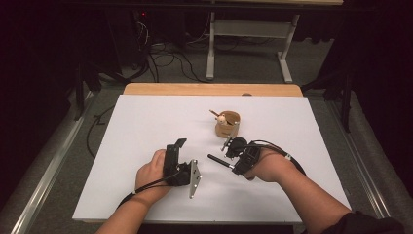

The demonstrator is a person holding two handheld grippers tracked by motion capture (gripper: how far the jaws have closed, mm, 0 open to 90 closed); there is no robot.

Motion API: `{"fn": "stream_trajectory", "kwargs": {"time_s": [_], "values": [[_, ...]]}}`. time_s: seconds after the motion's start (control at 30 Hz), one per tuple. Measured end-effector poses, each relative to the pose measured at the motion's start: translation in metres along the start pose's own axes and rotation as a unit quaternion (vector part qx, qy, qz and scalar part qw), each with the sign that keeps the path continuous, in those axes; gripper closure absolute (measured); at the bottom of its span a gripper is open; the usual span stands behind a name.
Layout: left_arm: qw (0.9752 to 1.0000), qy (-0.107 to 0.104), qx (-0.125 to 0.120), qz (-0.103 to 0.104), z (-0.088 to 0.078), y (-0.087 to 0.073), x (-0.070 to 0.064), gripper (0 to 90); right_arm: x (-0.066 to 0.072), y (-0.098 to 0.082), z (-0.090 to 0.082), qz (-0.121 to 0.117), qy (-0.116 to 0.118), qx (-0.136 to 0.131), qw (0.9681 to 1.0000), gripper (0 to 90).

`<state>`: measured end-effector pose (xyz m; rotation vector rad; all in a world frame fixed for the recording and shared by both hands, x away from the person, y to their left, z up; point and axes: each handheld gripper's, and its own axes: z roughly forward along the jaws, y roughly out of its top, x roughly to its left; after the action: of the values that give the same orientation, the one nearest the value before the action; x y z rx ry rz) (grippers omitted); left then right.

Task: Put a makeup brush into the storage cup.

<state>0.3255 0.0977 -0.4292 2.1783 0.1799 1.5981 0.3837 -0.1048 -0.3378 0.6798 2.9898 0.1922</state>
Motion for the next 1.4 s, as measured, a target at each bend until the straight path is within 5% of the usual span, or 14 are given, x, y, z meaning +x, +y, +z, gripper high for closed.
{"fn": "stream_trajectory", "kwargs": {"time_s": [0.67,1.03,1.4], "values": [[0.9982,0.002,-0.002,0.06,-0.001,0.001,-0.008,16.5,0.011,0.023,0.002,-0.028,0.005,-0.001,0.9996,78.9],[0.9959,-0.025,-0.032,0.081,-0.007,0.003,-0.014,40.4,0.017,0.039,0.007,-0.043,0.008,-0.002,0.999,78.8],[0.9909,-0.058,-0.04,0.115,-0.009,0.002,-0.017,65.9,0.019,0.044,0.011,-0.046,0.011,-0.002,0.9989,78.9]]}}
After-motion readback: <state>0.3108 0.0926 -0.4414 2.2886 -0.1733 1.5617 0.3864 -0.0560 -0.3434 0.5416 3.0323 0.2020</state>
